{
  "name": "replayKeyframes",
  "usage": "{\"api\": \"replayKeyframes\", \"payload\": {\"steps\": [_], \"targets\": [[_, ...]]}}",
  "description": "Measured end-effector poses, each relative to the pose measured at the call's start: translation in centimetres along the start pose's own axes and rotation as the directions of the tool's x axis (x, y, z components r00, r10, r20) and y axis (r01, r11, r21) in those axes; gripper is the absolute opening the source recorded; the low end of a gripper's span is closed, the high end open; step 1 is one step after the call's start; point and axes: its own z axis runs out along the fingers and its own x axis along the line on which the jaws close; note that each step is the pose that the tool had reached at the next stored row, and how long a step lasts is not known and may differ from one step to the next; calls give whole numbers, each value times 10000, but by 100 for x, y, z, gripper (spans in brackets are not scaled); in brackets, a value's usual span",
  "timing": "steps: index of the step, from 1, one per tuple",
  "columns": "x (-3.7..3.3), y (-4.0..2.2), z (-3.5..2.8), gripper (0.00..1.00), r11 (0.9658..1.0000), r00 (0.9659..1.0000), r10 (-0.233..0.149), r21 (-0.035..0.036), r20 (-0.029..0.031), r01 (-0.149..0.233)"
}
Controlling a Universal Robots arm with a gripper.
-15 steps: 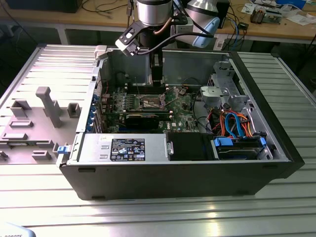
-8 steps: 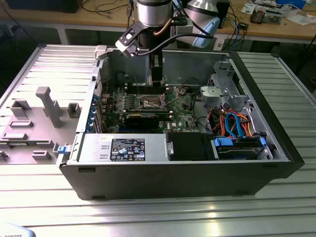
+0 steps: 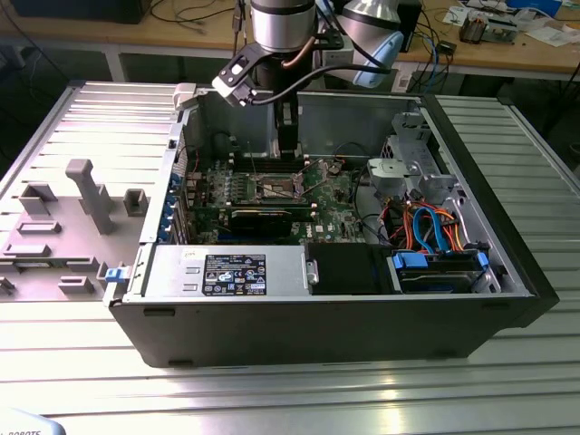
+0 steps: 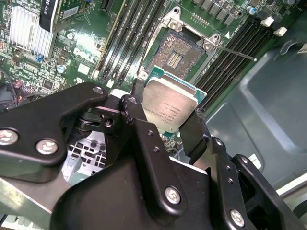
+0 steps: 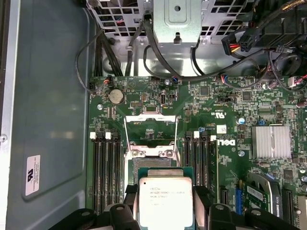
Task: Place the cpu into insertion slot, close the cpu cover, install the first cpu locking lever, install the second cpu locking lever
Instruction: 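Place the cpu into insertion slot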
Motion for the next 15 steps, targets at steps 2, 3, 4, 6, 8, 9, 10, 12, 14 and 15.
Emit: {"api": "replayKeyframes", "payload": {"steps": [2,3,4,6,8,9,10,12,14,15], "targets": [[0,-2,26,55,10000,10000,0,1,0,0],[0,-3,36,55,10000,10000,0,0,0,0],[0,-4,44,55,10000,10000,0,0,0,0],[-1,-6,56,55,10000,10000,0,0,0,0],[-1,-7,67,55,10000,10000,0,0,0,0],[-1,-7,72,55,10000,10000,0,1,1,0],[-1,-8,75,55,10000,10000,0,2,2,0],[-1,-8,82,55,10000,10000,0,1,2,0],[-1,-8,86,55,10000,10000,0,1,1,0],[-1,-9,87,55,10000,10000,0,1,2,0]]}}
